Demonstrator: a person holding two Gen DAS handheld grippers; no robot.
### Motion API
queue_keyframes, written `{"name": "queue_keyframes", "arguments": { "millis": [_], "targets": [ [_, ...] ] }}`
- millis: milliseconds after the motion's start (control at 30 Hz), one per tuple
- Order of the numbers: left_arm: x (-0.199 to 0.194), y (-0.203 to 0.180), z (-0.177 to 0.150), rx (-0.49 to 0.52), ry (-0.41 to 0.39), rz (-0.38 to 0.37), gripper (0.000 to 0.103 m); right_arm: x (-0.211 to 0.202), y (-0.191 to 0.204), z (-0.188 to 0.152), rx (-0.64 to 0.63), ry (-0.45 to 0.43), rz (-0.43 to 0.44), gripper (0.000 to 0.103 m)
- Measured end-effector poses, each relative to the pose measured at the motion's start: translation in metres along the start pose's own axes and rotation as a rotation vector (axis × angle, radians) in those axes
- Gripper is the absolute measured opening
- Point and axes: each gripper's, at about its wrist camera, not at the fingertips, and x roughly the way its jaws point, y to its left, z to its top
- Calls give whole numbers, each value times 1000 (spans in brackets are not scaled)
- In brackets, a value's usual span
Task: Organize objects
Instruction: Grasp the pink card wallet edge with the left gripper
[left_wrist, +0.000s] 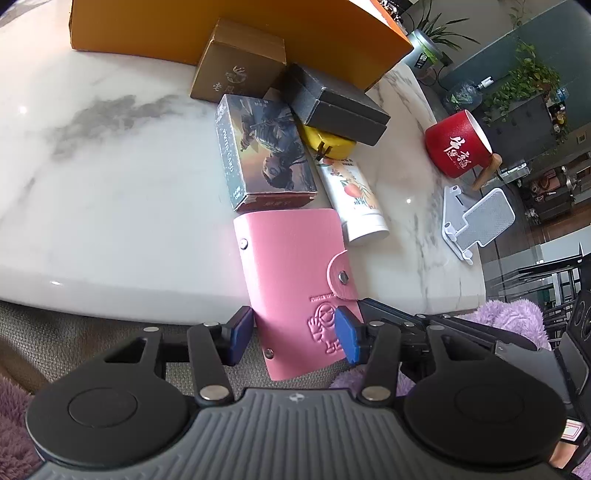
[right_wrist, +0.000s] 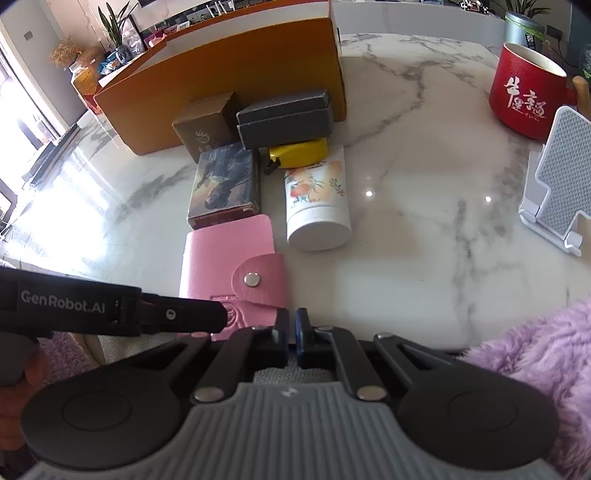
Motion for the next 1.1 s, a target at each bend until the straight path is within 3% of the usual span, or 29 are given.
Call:
{"name": "queue_keyframes", "arguments": {
  "millis": [200,400,500,767,1100],
  "targets": [
    [-1,4,1,-42,2,-12,57,2,3,-1,-16,3,4,2],
    [0,17,-4,-162,16,-58,57,2,-2,0,16,5,34,2],
    [4,22,-3,-203,26,-44,58,1,-2,0,21,-5,37,2],
    [18,32,-4,-306,39,-121,62,2,1,1,13,-13,63,2],
    [-6,30,-3,-265,-18,-130,33,4,1,1,16,3,61,3]
  ]
}}
